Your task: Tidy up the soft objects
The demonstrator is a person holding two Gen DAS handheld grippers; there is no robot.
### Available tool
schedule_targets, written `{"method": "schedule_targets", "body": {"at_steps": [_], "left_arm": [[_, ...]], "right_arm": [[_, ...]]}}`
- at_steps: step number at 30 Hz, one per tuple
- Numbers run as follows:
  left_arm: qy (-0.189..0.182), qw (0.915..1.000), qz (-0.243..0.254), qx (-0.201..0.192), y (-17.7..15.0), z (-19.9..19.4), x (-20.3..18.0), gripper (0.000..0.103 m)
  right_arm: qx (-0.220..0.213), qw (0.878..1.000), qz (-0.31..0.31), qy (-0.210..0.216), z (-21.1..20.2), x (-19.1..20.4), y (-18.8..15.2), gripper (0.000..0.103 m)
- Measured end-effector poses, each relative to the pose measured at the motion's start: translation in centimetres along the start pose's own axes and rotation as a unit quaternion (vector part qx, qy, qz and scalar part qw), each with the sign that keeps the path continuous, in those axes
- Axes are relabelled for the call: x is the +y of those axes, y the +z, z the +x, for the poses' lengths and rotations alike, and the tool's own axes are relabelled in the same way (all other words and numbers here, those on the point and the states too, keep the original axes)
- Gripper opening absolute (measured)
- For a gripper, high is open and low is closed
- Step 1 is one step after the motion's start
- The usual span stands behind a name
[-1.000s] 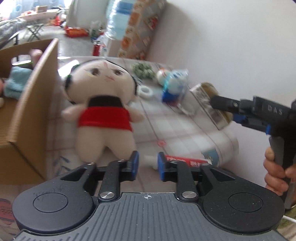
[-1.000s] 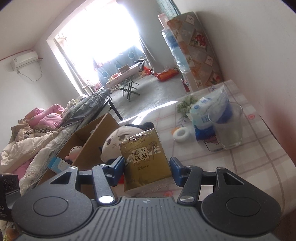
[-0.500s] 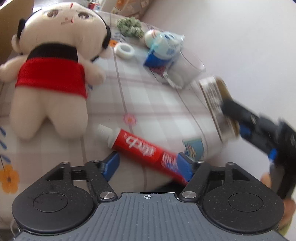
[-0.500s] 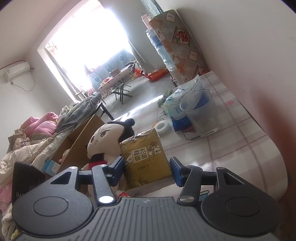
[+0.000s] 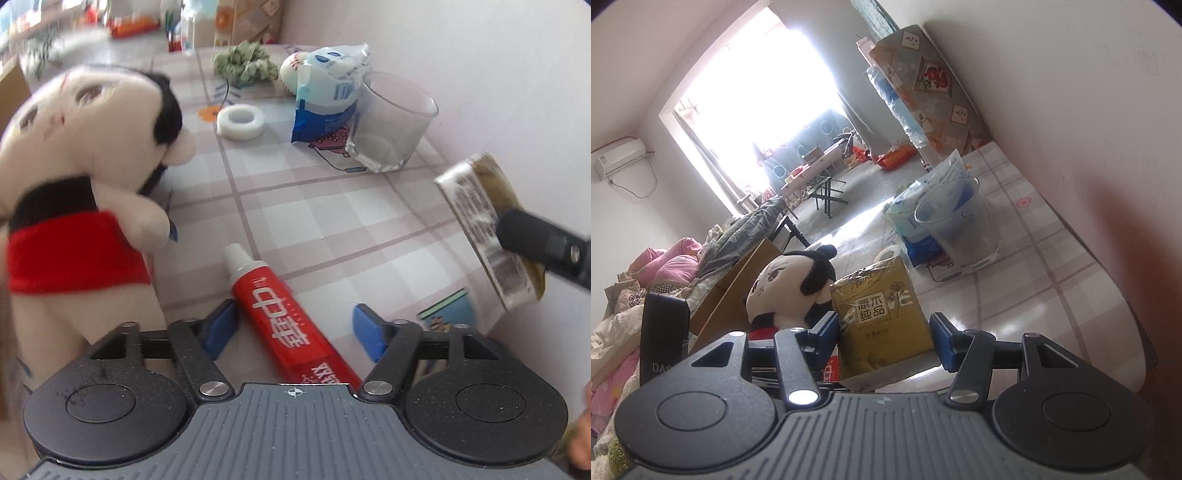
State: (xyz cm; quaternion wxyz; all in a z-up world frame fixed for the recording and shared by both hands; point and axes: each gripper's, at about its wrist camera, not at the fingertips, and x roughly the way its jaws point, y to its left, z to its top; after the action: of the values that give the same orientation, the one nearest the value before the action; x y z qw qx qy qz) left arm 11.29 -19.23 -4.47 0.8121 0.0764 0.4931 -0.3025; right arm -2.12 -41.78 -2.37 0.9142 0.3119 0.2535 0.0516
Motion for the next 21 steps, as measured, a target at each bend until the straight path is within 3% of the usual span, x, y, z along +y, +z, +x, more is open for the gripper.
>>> {"method": "schedule_targets", "body": {"at_steps": [2, 7, 15, 21], "left_arm": [[0.025, 0.9993, 0.026, -0.012, -0.3, 0.1, -0.8, 0.046], [0.022, 0.9996, 0.005, -0.016, -0.2, -0.2, 0.0, 0.029], [-0.005, 0.9988, -0.031, -0.038, -0.5, -1.4, 1.4, 0.025], [-0.039, 0.9940, -0.050, -0.089, -0.9, -4.6, 2.3, 0.025]], "right_arm": [[0.005, 1.000, 0.006, 0.005, 0.6, -0.4, -0.1, 0.057], [0.009, 1.000, 0.009, 0.020, 1.7, -0.2, -0.2, 0.057], [-0.006, 0.999, -0.003, 0.035, 2.0, 1.4, 0.3, 0.057], [-0.023, 0.998, -0.017, 0.052, 1.4, 3.5, 1.0, 0.057]]}}
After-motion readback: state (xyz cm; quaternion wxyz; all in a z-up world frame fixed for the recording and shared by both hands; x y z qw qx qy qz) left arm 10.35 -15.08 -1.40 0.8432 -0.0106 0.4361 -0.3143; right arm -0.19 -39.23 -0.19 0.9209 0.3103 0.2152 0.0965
